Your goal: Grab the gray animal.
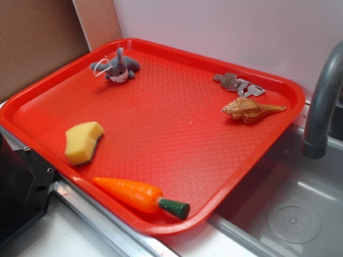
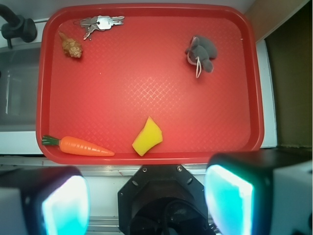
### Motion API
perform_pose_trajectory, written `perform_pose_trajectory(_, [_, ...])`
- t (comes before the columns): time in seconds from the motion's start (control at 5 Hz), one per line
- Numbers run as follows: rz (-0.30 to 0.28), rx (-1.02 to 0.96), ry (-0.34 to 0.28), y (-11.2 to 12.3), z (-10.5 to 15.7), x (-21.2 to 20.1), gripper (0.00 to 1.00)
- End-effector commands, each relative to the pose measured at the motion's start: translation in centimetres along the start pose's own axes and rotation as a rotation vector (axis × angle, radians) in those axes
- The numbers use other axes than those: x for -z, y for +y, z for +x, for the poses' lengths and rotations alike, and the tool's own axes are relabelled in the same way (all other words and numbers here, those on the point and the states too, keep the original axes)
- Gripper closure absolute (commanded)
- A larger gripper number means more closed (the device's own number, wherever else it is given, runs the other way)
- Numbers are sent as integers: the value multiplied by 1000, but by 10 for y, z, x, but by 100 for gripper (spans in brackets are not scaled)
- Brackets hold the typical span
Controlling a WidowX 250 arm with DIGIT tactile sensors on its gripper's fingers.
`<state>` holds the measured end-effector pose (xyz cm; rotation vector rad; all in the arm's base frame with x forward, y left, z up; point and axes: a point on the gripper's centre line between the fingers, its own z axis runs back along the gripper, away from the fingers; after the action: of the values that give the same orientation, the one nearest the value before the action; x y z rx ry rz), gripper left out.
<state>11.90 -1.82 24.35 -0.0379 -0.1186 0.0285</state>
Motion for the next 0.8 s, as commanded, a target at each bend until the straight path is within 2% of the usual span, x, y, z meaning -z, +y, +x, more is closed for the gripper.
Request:
perform_pose_trajectory(0.0, [0,0,0,0,0,0,0])
perform_pose_trajectory(0.2, [137,-197,69,34,42,54,0])
perform_pose_trajectory(0.4, [106,-450,47,69,77,102,0])
perform_pose_trajectory(0.6, [72,-701,-21,98,96,130,0])
